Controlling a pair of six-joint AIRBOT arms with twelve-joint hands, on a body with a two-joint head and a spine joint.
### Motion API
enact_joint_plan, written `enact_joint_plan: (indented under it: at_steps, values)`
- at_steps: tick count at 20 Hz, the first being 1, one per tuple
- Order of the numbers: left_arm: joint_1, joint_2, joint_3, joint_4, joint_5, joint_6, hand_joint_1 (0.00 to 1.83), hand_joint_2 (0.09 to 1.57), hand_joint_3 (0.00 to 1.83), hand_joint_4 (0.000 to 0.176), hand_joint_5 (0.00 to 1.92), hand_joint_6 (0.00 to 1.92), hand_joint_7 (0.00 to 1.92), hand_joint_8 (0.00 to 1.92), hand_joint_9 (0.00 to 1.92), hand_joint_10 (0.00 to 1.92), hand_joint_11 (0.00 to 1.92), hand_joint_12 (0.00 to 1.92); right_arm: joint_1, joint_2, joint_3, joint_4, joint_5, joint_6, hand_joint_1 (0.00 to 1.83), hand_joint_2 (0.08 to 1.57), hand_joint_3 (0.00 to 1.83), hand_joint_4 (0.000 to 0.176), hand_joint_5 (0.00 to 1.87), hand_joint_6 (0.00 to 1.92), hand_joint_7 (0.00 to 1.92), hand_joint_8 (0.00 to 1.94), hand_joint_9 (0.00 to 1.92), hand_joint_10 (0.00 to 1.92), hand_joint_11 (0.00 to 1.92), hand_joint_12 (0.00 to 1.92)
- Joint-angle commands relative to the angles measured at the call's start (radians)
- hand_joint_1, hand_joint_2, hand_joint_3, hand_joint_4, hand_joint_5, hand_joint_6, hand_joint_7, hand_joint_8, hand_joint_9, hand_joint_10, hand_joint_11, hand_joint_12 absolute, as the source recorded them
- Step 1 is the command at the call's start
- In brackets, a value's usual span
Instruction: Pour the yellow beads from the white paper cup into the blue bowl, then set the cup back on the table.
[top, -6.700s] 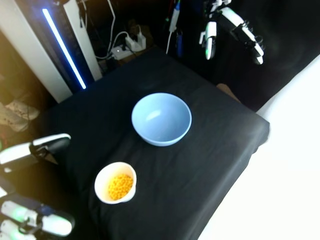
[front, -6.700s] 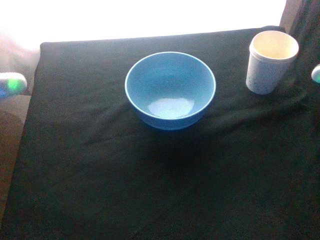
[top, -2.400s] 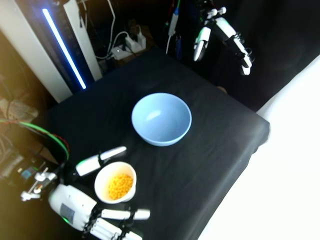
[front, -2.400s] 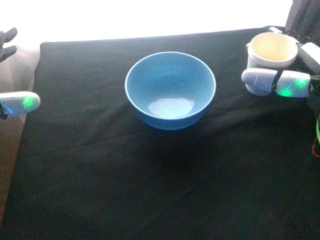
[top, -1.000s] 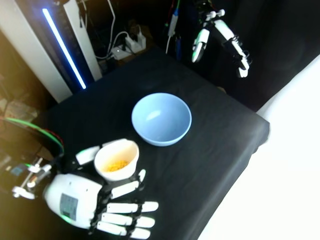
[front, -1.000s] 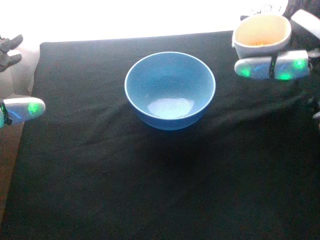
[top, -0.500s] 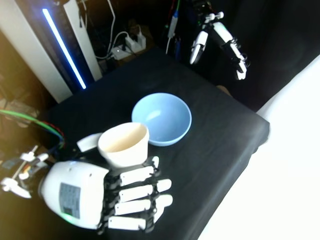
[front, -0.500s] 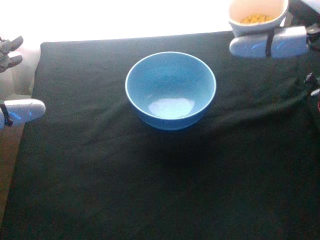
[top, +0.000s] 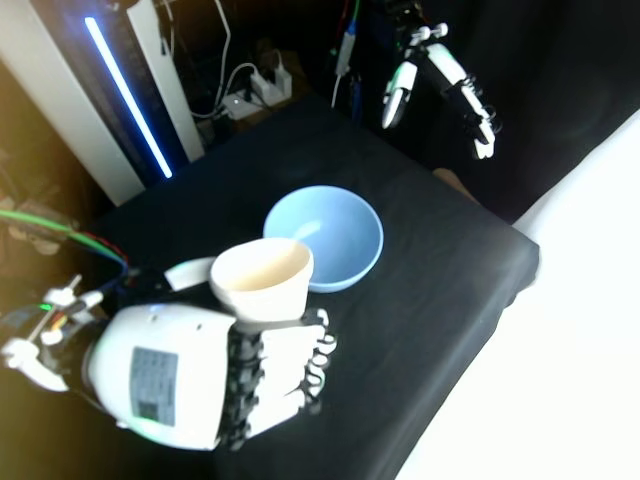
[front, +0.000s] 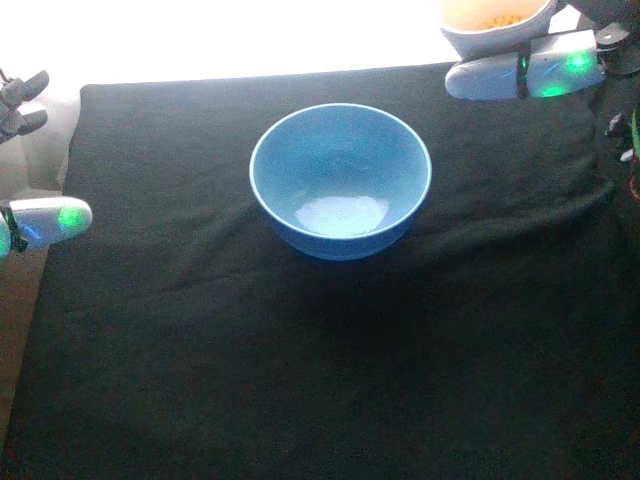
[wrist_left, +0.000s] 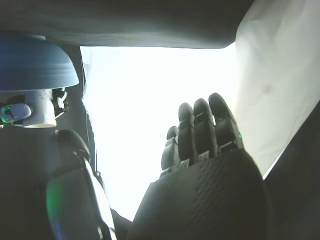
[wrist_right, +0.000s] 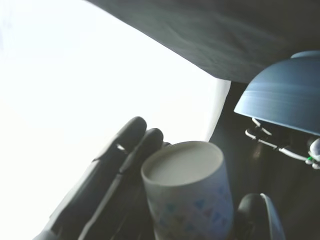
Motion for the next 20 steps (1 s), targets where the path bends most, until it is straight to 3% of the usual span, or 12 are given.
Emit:
enact_joint_plan:
  at_steps: [1, 2, 11, 13, 14, 15, 16, 17, 18, 19, 20]
  values:
    - [-0.003, 0.003, 0.01, -0.017, -0.121, -0.008, 0.65, 0.82, 0.01, 0.122, 0.05, 0.0, 0.3, 0.0, 0.18, 0.0, 0.0, 0.43, 0.018, 0.013, 0.004, 0.025, 0.095, 0.011, 1.11, 1.21, 0.0, 0.0, 0.81, 1.23, 1.23, 0.0, 1.26, 0.0, 1.19, 0.13]
    - [-0.003, 0.003, 0.01, -0.016, -0.12, -0.008, 0.66, 0.84, 0.0, 0.137, 0.05, 0.0, 0.29, 0.0, 0.18, 0.0, 0.0, 0.43, 0.021, 0.014, 0.004, 0.01, 0.085, 0.011, 1.12, 1.19, 0.0, 0.0, 0.83, 1.19, 1.26, 0.01, 1.3, 0.01, 1.24, 0.12]
    - [-0.014, 0.008, 0.012, 0.011, -0.094, -0.008, 0.63, 0.85, 0.01, 0.125, 0.03, 0.0, 0.29, 0.0, 0.16, 0.0, 0.0, 0.42, 0.097, 0.014, 0.007, -0.188, -0.035, 0.011, 1.14, 1.15, 0.0, 0.0, 0.91, 1.07, 1.31, 0.0, 1.37, 0.01, 1.31, 0.19]
    - [-0.019, 0.008, 0.014, 0.019, -0.088, -0.008, 0.63, 0.84, 0.0, 0.153, 0.04, 0.0, 0.29, 0.0, 0.17, 0.0, 0.0, 0.41, 0.116, 0.012, 0.004, -0.234, -0.059, 0.011, 1.15, 1.13, 0.01, 0.0, 0.95, 1.02, 1.32, 0.0, 1.38, 0.0, 1.23, 0.36]
    - [-0.021, 0.01, 0.014, 0.024, -0.085, -0.008, 0.64, 0.84, 0.0, 0.157, 0.04, 0.0, 0.29, 0.0, 0.15, 0.0, 0.0, 0.37, 0.13, 0.012, 0.002, -0.269, -0.075, 0.011, 1.15, 1.13, 0.0, 0.0, 0.95, 1.02, 1.33, 0.0, 1.39, 0.0, 1.18, 0.49]
    - [-0.022, 0.011, 0.015, 0.027, -0.083, -0.008, 0.64, 0.84, 0.0, 0.157, 0.04, 0.0, 0.29, 0.0, 0.15, 0.0, 0.0, 0.37, 0.135, 0.011, 0.002, -0.28, -0.079, 0.011, 1.15, 1.13, 0.0, 0.0, 0.95, 1.02, 1.33, 0.0, 1.39, 0.0, 1.18, 0.49]
    - [-0.026, 0.011, 0.015, 0.031, -0.08, -0.008, 0.62, 0.84, 0.0, 0.154, 0.04, 0.0, 0.28, 0.0, 0.16, 0.01, 0.0, 0.41, 0.139, 0.01, 0.001, -0.291, -0.082, 0.011, 1.15, 1.14, 0.0, 0.0, 0.93, 1.04, 1.32, 0.0, 1.38, 0.0, 1.08, 0.66]
    - [-0.032, 0.011, 0.017, 0.038, -0.074, -0.008, 0.63, 0.84, 0.0, 0.153, 0.04, 0.0, 0.28, 0.0, 0.17, 0.01, 0.0, 0.42, 0.142, 0.008, 0.0, -0.3, -0.084, 0.011, 1.24, 1.08, 0.0, 0.0, 0.97, 0.94, 1.28, 0.45, 1.39, 0.0, 1.06, 0.73]
    - [-0.035, 0.011, 0.018, 0.041, -0.071, -0.008, 0.63, 0.84, 0.0, 0.153, 0.04, 0.0, 0.28, 0.0, 0.17, 0.01, 0.0, 0.42, 0.143, 0.007, 0.0, -0.306, -0.086, 0.011, 1.24, 1.08, 0.0, 0.0, 0.97, 0.94, 1.28, 0.45, 1.39, 0.0, 1.06, 0.73]
    - [-0.039, 0.011, 0.019, 0.046, -0.067, -0.008, 0.62, 0.84, 0.0, 0.15, 0.04, 0.0, 0.29, 0.0, 0.18, 0.01, 0.0, 0.43, 0.148, 0.005, -0.003, -0.323, -0.091, 0.011, 1.15, 1.14, 0.0, 0.0, 0.94, 1.03, 1.29, 0.1, 1.39, 0.0, 1.07, 0.78]
    - [-0.042, 0.011, 0.019, 0.048, -0.065, -0.008, 0.62, 0.84, 0.0, 0.142, 0.04, 0.0, 0.29, 0.0, 0.18, 0.01, 0.0, 0.46, 0.152, 0.005, -0.005, -0.332, -0.092, 0.011, 1.15, 1.14, 0.0, 0.0, 0.94, 1.03, 1.32, 0.04, 1.39, 0.0, 1.08, 0.79]
